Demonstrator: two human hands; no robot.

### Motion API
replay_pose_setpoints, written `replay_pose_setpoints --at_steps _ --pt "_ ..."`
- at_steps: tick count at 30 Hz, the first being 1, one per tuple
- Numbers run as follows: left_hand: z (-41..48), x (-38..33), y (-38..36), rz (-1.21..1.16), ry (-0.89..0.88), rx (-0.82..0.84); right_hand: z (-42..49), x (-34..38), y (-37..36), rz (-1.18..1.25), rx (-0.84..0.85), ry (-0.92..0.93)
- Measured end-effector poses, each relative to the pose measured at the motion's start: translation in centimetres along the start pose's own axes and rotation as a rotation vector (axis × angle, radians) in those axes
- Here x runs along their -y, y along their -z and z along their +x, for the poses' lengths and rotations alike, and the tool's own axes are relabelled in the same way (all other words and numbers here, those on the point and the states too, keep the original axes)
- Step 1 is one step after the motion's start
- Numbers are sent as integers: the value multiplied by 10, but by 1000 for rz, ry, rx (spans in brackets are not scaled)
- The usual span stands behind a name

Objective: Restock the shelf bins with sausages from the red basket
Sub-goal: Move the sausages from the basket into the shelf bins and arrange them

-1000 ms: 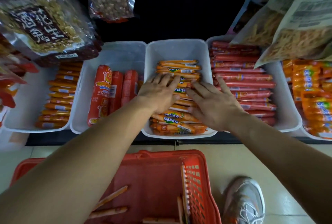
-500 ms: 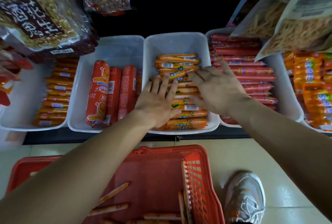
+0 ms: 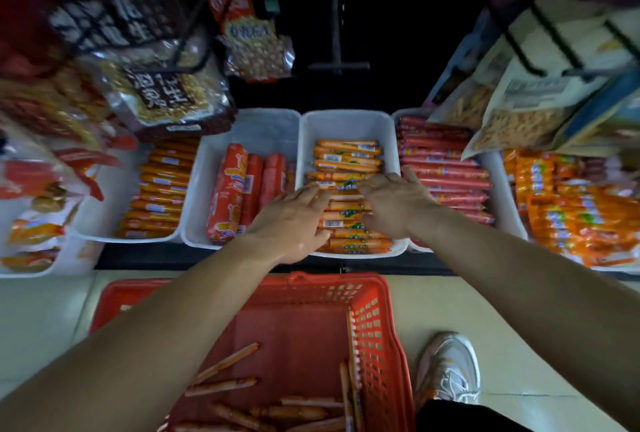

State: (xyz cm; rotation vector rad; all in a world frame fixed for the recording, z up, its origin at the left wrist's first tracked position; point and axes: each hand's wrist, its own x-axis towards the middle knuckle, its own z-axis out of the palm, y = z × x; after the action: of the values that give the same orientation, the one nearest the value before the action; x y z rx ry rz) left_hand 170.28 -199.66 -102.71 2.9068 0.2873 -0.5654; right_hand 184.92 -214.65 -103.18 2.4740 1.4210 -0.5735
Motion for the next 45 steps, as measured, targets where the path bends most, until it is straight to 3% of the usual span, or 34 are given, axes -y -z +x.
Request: replay_pose_setpoints --at_steps 6,10,18,25,33,36,41,45 --pt "-133 12 25 -162 177 13 -70 67 70 -91 17 152" --pt "-205 21 -5 -266 279 21 -111 117 62 -83 41 247" --pt "-275 43 -129 -414 371 244 -125 200 -88 -2 323 250" --pt "-268 73 -223 -407 426 290 -106 225 -206 123 503 1" --pt "-214 89 -279 -395 493 313 -117 246 -271 358 177 -495" --pt "-204 88 -280 -429 536 328 -118 241 -281 360 133 -527" --pt "-202 95 -286 -432 537 351 -111 232 -282 685 20 -569" --pt "-202 96 -284 -416 506 388 -99 240 -276 499 -20 -550"
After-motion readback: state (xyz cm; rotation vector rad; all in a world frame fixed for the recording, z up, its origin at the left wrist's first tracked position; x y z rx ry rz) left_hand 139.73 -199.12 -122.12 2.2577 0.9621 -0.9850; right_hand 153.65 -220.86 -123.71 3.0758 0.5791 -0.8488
